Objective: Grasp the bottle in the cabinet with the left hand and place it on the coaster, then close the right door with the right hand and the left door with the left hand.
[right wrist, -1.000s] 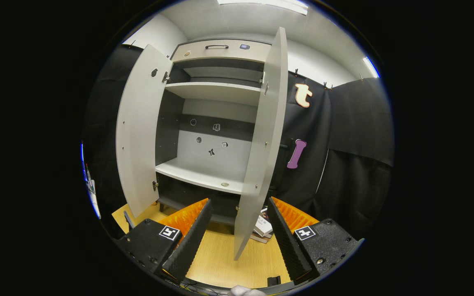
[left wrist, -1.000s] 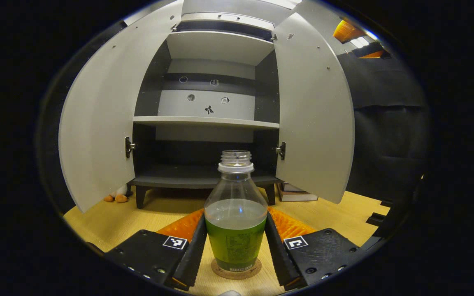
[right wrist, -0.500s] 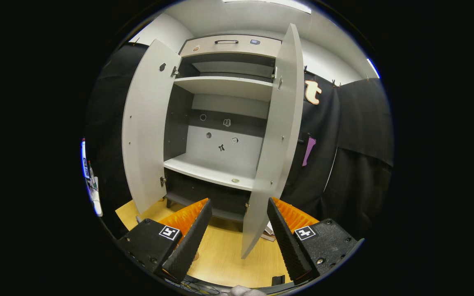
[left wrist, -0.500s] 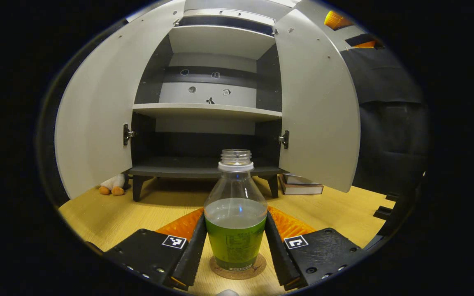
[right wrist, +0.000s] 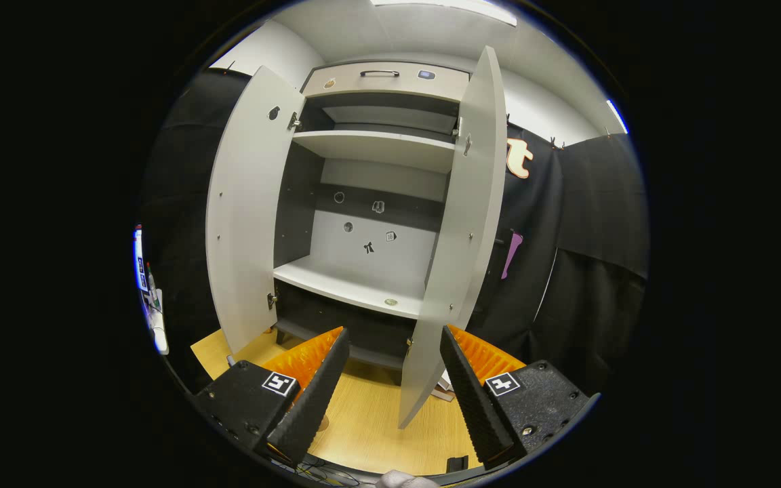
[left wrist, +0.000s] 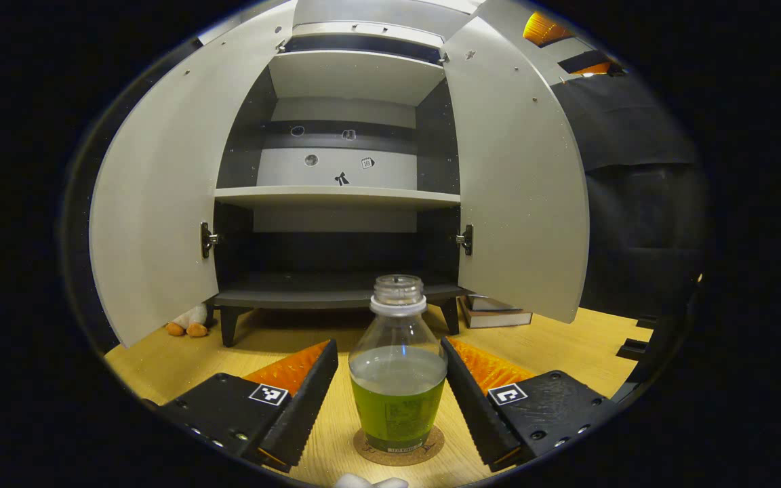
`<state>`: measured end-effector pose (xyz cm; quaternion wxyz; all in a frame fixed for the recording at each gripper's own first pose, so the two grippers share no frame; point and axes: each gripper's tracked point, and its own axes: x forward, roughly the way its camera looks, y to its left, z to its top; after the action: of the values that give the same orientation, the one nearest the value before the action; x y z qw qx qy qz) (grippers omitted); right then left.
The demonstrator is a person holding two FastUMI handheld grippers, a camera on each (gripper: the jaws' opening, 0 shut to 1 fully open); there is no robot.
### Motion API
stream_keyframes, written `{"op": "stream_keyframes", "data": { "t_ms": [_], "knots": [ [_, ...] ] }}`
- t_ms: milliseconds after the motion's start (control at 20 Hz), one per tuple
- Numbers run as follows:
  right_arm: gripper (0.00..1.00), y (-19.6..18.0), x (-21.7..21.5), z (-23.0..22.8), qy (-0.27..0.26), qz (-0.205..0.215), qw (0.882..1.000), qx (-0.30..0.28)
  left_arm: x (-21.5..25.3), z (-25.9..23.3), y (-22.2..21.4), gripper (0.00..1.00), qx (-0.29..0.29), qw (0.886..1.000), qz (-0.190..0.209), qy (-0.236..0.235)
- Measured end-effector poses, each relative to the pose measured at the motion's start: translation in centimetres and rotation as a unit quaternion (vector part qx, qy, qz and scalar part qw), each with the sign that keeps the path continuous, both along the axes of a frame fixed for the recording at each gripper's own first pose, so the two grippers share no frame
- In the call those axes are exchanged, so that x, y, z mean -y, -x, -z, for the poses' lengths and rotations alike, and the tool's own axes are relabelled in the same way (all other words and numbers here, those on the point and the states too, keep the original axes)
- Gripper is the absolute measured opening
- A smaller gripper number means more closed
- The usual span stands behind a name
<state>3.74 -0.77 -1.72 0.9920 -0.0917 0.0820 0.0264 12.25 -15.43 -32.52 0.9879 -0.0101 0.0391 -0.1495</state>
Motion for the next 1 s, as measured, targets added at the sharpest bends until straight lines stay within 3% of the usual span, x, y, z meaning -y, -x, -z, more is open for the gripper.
{"op": "stream_keyframes", "data": {
  "t_ms": [100, 250, 450, 800, 1000],
  "knots": [
    [0.84, 0.3, -0.2, -0.4, -0.002, 0.0, 1.0, 0.006, 0.3, -1.9, 0.0, 0.97, 0.009, 1.0, 0.002, 0.002],
    [0.84, 0.9, -0.3, -1.2, -0.008, 0.002, 1.0, 0.018, -0.1, -5.1, 0.0, 0.97, 0.024, 1.0, -0.004, 0.008],
    [0.84, 1.6, -0.6, -2.1, -0.02, 0.001, 0.999, 0.03, 0.2, -11.2, 1.0, 0.95, 0.031, 0.998, 0.01, 0.05],
    [0.83, 3.1, -2.0, -3.9, -0.048, -0.012, 0.997, 0.063, -5.2, -23.6, 3.2, 0.95, 0.088, 0.996, -0.029, 0.019],
    [0.83, 3.9, -2.2, -4.0, -0.066, -0.013, 0.995, 0.077, -9.6, -27.1, 5.7, 0.95, 0.087, 0.994, -0.059, 0.003]
  ]
}}
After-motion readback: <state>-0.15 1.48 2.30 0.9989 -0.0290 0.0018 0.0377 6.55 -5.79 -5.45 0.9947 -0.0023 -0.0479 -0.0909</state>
